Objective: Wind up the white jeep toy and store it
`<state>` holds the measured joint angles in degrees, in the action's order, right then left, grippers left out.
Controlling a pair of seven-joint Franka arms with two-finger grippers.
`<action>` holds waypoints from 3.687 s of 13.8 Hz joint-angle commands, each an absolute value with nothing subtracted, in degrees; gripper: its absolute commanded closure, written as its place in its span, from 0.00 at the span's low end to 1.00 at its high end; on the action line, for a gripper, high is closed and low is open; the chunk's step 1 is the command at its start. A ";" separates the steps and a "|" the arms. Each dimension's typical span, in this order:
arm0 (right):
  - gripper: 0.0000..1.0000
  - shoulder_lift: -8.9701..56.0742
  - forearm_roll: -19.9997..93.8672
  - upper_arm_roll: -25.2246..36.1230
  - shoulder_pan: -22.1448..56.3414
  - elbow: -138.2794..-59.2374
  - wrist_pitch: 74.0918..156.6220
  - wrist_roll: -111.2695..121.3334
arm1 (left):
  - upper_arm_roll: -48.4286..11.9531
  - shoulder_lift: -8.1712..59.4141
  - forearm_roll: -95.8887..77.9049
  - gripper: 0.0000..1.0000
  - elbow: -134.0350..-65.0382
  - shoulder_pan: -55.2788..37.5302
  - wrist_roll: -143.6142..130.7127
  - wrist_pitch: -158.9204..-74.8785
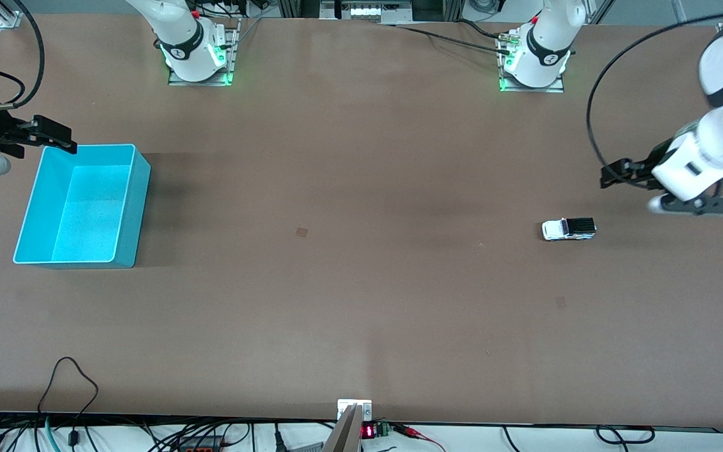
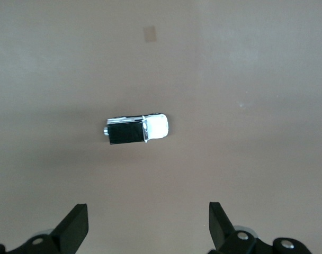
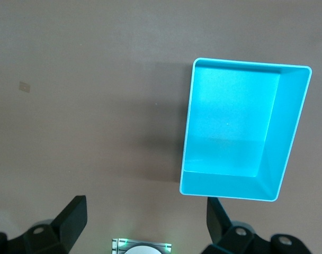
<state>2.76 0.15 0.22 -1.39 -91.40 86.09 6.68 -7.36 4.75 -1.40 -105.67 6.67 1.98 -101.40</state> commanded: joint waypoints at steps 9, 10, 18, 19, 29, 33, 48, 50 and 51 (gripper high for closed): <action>0.00 3.25 0.26 0.09 -1.93 -90.97 86.57 5.98 | -7.82 13.69 0.00 0.00 -116.46 7.21 33.00 -115.13; 0.00 3.60 0.35 0.09 -1.93 -90.88 86.57 5.98 | -7.82 15.19 1.31 0.00 -116.19 8.08 37.22 -115.92; 0.00 7.82 0.26 0.09 -1.93 -90.35 85.17 7.12 | -7.82 21.88 7.91 0.00 -115.75 11.51 70.72 -128.05; 0.00 7.91 0.26 0.09 -1.93 -90.44 84.82 7.12 | -7.82 22.49 7.91 0.00 -115.75 11.51 73.97 -128.14; 0.00 9.14 0.18 0.09 -1.93 -90.44 82.18 6.59 | -8.17 24.17 7.65 0.00 -118.73 12.66 86.39 -134.29; 0.00 9.40 0.26 0.09 -2.28 -90.44 81.04 6.06 | -8.09 23.99 7.65 0.00 -123.30 12.66 86.40 -139.12; 0.00 9.40 0.53 0.09 -2.37 -90.61 80.95 5.71 | -8.09 24.08 7.03 0.40 -124.98 13.44 89.83 -143.53; 0.00 9.32 0.62 0.09 -2.29 -90.62 81.04 5.71 | -8.17 24.00 7.12 0.51 -124.89 13.45 89.82 -143.53; 0.00 9.32 0.62 0.09 -2.29 -90.62 80.95 5.71 | -8.17 23.82 7.21 0.57 -124.81 13.45 89.82 -143.44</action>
